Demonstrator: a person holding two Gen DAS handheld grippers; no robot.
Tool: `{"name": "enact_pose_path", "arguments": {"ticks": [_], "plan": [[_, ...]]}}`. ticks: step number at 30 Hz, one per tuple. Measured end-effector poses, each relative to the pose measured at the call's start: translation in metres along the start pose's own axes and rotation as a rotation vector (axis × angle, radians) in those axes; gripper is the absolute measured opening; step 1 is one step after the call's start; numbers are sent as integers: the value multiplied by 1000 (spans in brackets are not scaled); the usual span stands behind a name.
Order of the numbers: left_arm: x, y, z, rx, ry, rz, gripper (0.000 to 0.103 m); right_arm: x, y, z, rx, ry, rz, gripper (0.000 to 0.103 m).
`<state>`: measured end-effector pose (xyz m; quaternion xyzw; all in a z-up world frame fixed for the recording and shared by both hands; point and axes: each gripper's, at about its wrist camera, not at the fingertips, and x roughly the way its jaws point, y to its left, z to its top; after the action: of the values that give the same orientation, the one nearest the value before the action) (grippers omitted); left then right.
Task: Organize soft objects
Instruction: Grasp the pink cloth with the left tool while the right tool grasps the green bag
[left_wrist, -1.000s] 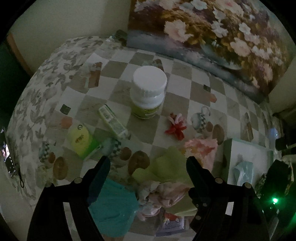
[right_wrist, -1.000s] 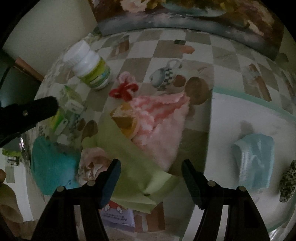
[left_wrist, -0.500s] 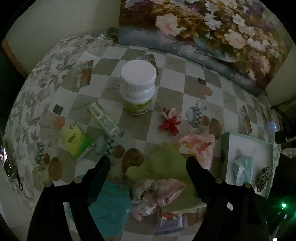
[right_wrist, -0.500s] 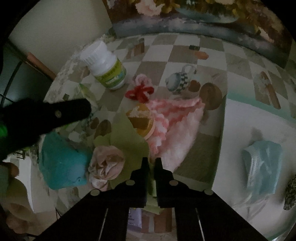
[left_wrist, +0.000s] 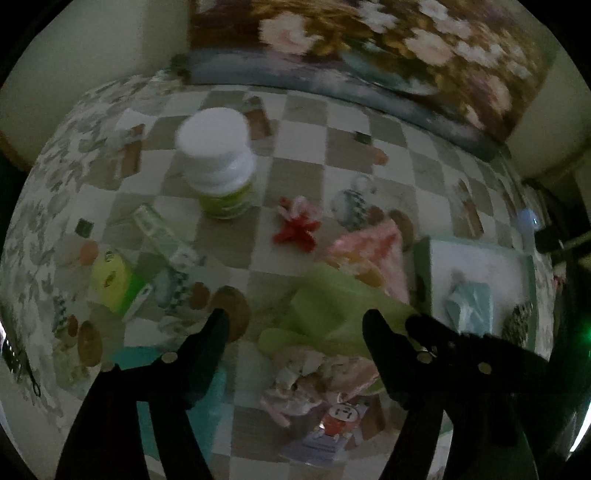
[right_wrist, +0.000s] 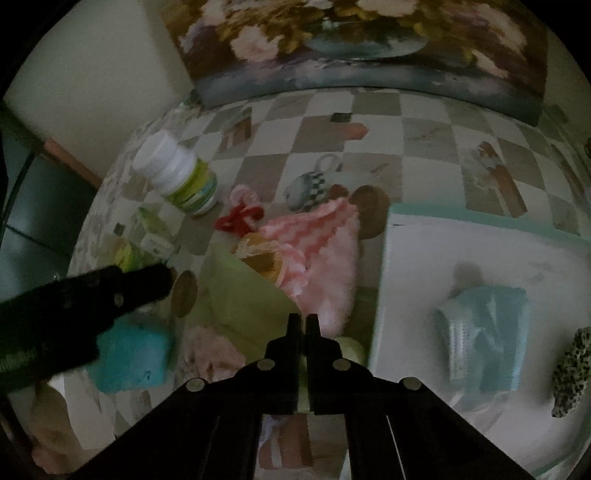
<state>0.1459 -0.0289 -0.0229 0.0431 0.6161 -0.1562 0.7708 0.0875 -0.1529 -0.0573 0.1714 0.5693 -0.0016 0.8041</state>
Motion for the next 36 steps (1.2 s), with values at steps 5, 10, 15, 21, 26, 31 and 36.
{"name": "enact_pose_path", "arguments": {"ticks": [5,10,15,21,26,31,36], "plan": [[10,-20,-6,69,39,-26,67,-1,-16,1,50,-9,-11,3],[16,-29,-13,102,64,-34,67,-4,-33,2,109,-21,3,3],[30,-42,-21,149,105,-26,67,-4,-38,1,130,-18,12,3],[52,-50,-29,173,160,-24,45,-3,-38,0,131,-10,11,3],[61,-46,-30,162,163,-25,22,0,-37,-1,126,-2,5,3],[58,-40,-28,142,140,-27,14,1,-36,-1,121,-2,1,3],[42,-22,-18,89,74,-19,12,1,-35,0,116,-3,5,3]]}}
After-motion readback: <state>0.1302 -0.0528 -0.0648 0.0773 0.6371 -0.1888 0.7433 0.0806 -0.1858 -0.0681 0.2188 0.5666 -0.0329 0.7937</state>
